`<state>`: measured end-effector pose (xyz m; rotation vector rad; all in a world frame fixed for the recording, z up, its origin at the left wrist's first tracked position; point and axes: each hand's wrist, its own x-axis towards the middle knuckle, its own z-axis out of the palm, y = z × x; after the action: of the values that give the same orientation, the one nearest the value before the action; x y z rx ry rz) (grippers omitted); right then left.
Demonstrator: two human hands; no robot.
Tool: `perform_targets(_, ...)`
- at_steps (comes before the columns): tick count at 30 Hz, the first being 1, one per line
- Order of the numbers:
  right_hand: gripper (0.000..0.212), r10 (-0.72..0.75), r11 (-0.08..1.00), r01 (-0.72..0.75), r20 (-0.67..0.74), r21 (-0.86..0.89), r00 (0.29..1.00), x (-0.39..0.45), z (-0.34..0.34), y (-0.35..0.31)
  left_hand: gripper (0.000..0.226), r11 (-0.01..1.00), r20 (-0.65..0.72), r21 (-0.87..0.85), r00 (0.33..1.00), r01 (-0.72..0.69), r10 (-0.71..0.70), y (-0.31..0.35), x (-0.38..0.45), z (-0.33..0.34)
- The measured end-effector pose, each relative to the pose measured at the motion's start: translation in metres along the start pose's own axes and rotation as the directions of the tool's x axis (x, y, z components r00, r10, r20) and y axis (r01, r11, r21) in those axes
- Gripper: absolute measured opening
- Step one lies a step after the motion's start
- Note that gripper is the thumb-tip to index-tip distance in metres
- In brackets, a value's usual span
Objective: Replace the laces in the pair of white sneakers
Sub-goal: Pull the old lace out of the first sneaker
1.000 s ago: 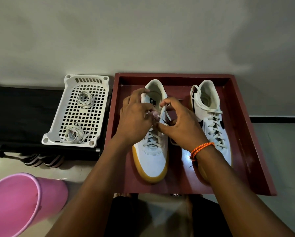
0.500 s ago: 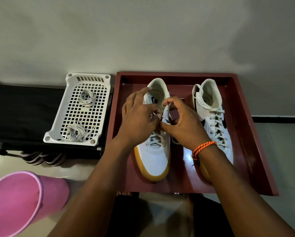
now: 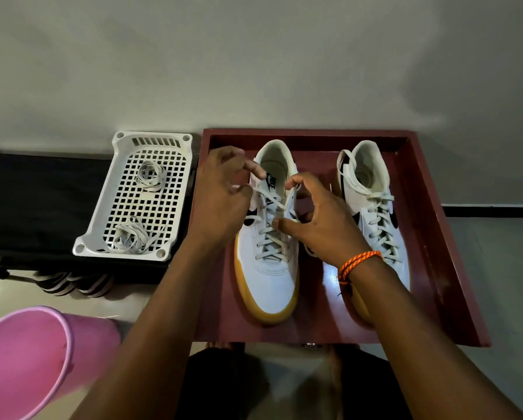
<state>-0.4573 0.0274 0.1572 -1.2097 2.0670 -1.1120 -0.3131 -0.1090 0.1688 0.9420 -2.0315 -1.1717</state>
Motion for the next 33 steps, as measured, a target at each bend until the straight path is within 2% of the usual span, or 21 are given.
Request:
perform_targets(2, 0.056, 0.0, 1.0, 0.0, 0.005, -0.001, 1.0, 0.0, -0.001, 0.0, 0.041, 0.991, 0.097, 0.128, 0.995, -0.05, 0.038, 0.001, -0.003, 0.005)
perform_targets(5, 0.053, -0.016, 1.0, 0.016, -0.001, -0.002, 1.0, 0.0, -0.002, -0.002, 0.018, 0.909, 0.24, 0.403, 0.971, -0.107, 0.008, 0.001, -0.013, 0.018)
perform_targets(9, 0.05, -0.015, 1.0, 0.015, -0.001, -0.003, 1.0, -0.002, 0.0, -0.005, 0.013, 0.892, 0.249, 0.442, 0.968, -0.097, -0.018, -0.001, -0.016, 0.022)
perform_targets(13, 0.05, -0.011, 1.0, 0.011, -0.002, -0.026, 1.0, -0.001, 0.001, -0.004, 0.027, 0.935, 0.204, 0.35, 0.979, -0.06, -0.014, 0.002, -0.011, 0.019)
perform_targets(16, 0.054, 0.009, 1.0, -0.009, 0.014, -0.021, 1.0, 0.0, 0.001, -0.001, 0.036, 0.997, 0.076, 0.007, 0.994, 0.077, -0.078, -0.003, -0.001, 0.011)
perform_targets(17, 0.054, 0.011, 1.0, -0.01, 0.017, -0.015, 1.0, 0.0, 0.001, 0.0, 0.04, 0.996, 0.035, -0.035, 0.996, 0.081, -0.079, -0.006, 0.001, 0.009)
perform_targets(19, 0.055, 0.015, 1.0, -0.015, 0.019, -0.002, 1.0, 0.0, 0.001, 0.001, 0.037, 0.997, 0.018, 0.08, 1.0, 0.015, -0.017, -0.006, 0.001, 0.006)
perform_targets(21, 0.054, 0.012, 1.0, -0.012, 0.019, -0.001, 1.0, 0.001, 0.001, -0.001, 0.032, 0.974, 0.066, 0.22, 0.997, -0.047, 0.033, -0.003, -0.002, 0.007)
perform_targets(24, 0.052, -0.005, 1.0, 0.005, 0.002, -0.02, 1.0, 0.001, 0.0, -0.001, 0.019, 0.927, 0.194, 0.368, 0.981, -0.076, 0.003, 0.0, -0.011, 0.014)
perform_targets(26, 0.05, -0.008, 1.0, 0.008, -0.004, -0.03, 1.0, 0.0, 0.0, -0.002, 0.008, 0.91, 0.234, 0.398, 0.972, -0.115, 0.021, 0.0, -0.017, 0.02)
perform_targets(28, 0.049, -0.005, 0.999, 0.005, -0.007, -0.042, 1.0, -0.002, 0.0, -0.004, 0.007, 0.899, 0.213, 0.412, 0.975, -0.151, 0.066, 0.003, -0.019, 0.023)
perform_targets(30, 0.049, -0.001, 0.999, 0.0, -0.01, -0.049, 1.0, -0.002, 0.0, -0.004, 0.013, 0.921, 0.2, 0.372, 0.979, -0.121, 0.048, 0.002, -0.015, 0.022)
perform_targets(32, 0.051, 0.006, 0.999, -0.006, -0.006, -0.05, 1.0, 0.0, 0.001, -0.003, 0.023, 0.971, 0.178, 0.233, 0.984, -0.061, 0.019, 0.002, -0.009, 0.018)
perform_targets(33, 0.052, 0.012, 0.999, -0.012, -0.004, -0.053, 1.0, 0.0, 0.001, -0.002, 0.025, 0.994, 0.159, 0.109, 0.987, -0.028, 0.01, 0.003, -0.007, 0.016)
